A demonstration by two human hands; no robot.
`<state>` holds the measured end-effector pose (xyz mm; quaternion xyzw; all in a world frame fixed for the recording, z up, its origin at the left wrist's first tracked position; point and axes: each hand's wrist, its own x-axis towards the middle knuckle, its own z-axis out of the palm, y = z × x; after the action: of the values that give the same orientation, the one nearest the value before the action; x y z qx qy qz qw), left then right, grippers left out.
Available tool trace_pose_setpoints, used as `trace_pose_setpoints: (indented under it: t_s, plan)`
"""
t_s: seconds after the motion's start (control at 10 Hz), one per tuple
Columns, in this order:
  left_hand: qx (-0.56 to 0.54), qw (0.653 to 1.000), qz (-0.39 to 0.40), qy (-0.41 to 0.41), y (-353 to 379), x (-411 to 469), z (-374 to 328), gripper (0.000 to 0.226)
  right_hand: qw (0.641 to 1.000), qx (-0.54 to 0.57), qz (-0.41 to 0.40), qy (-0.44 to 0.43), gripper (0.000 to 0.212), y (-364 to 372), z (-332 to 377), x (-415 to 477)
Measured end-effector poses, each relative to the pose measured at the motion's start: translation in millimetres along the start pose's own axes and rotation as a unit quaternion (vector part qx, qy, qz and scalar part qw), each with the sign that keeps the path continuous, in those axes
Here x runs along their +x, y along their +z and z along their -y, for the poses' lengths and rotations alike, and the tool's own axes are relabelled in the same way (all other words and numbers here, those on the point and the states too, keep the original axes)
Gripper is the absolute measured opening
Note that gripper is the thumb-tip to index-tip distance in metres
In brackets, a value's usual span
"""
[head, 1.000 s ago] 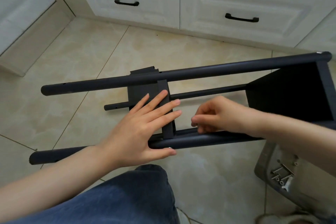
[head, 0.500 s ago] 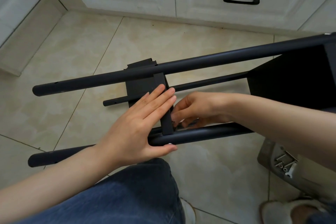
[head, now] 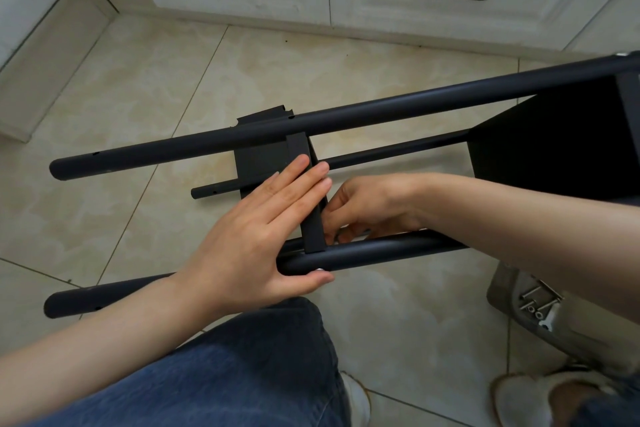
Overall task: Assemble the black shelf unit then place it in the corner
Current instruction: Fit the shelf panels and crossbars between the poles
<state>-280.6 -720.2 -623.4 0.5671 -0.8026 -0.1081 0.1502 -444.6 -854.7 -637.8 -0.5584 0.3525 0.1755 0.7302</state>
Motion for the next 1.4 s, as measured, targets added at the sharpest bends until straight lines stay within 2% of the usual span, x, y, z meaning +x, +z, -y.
trace_pose_setpoints:
  t_s: [0.2,0.4,0.5,0.7,1.4]
  plan:
    - [0.003,1.0,0.004,-0.001,-1.1,0.5,-1.6,0.094,0.999,-0.026,0.012,0.015,0.019,0.2,2.3,0.7]
    - [0.004,1.0,0.002,0.004,-0.8,0.6,-2.0,0.093,0.998,-0.015,0.044,0.029,0.024,-5.4,2.4,-2.2]
    - [0.005,1.0,0.001,0.003,-0.7,0.3,-2.5,0.093,0.998,-0.026,0.051,0.037,0.014,-7.7,3.8,-1.9]
    - [0.006,1.0,0.002,0.006,0.2,-1.8,-3.8,0.092,0.996,-0.053,0.043,0.057,0.012,0.8,0.9,2.0]
    - [0.018,1.0,0.009,0.005,-0.5,-2.4,-5.1,0.092,0.997,-0.031,0.046,0.057,0.01,-4.7,3.1,-2.8]
